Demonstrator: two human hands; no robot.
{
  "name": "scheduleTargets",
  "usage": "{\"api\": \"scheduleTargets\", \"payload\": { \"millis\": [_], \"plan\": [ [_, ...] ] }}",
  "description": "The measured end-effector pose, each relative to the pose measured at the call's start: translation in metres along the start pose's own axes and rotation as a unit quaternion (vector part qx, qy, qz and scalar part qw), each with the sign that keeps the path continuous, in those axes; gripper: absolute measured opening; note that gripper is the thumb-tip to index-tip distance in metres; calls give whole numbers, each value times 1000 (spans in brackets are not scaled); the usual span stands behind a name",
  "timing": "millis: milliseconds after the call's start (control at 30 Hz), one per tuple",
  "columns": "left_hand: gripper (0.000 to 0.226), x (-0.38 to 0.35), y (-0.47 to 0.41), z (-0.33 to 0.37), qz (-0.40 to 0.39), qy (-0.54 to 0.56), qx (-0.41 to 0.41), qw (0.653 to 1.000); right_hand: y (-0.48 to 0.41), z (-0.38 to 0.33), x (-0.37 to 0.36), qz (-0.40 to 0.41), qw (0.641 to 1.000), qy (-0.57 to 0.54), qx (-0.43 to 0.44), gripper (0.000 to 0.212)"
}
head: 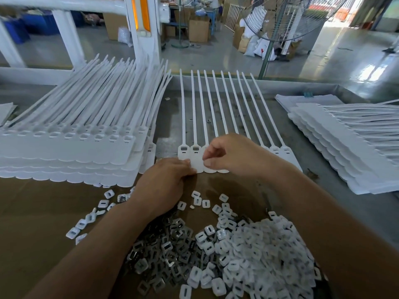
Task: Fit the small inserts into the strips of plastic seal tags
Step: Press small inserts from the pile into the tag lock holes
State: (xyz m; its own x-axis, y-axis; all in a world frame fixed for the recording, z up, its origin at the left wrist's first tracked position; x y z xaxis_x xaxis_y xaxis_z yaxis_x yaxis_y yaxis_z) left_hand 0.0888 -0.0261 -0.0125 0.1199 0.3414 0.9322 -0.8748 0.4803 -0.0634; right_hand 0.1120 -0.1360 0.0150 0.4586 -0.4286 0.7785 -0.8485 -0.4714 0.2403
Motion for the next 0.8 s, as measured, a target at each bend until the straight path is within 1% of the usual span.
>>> {"api": "scheduleTargets", "payload": {
  "millis": [267,400,500,600,800],
  "plan": [
    [46,-3,-4,-4,-14,1,29,999,38,10,-13,-49,999,10,-17,11],
    [46,-4,-3,-6,-18,5,31,999,56,25,-23,-130,990,35,-45,18],
    [46,-4,-1,-6,-20,7,31,999,61,31,-30,-180,982,23,-56,25],
    [46,-4,-2,-5,-21,3,27,999,58,30,-34,-196,979,34,-53,28],
    [45,-5,-2,-5,-24,4,31,999,56,33,-37,-193,979,48,-53,25]
  ]
}}
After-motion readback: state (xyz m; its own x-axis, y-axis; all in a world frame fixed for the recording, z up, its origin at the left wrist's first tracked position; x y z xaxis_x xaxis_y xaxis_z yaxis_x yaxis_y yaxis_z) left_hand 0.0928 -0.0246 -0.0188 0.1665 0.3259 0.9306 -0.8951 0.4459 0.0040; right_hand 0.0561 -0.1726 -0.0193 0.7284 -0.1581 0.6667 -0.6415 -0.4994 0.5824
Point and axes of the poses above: each hand's wrist, its own y-axis away from the middle knuckle, its own x-axis out of the back of the hand, z = x × y, the point moved 8 cm from there along -y, towards the middle knuckle, and after that the axes turned 12 degrees about -z, right-handed, at the moved point
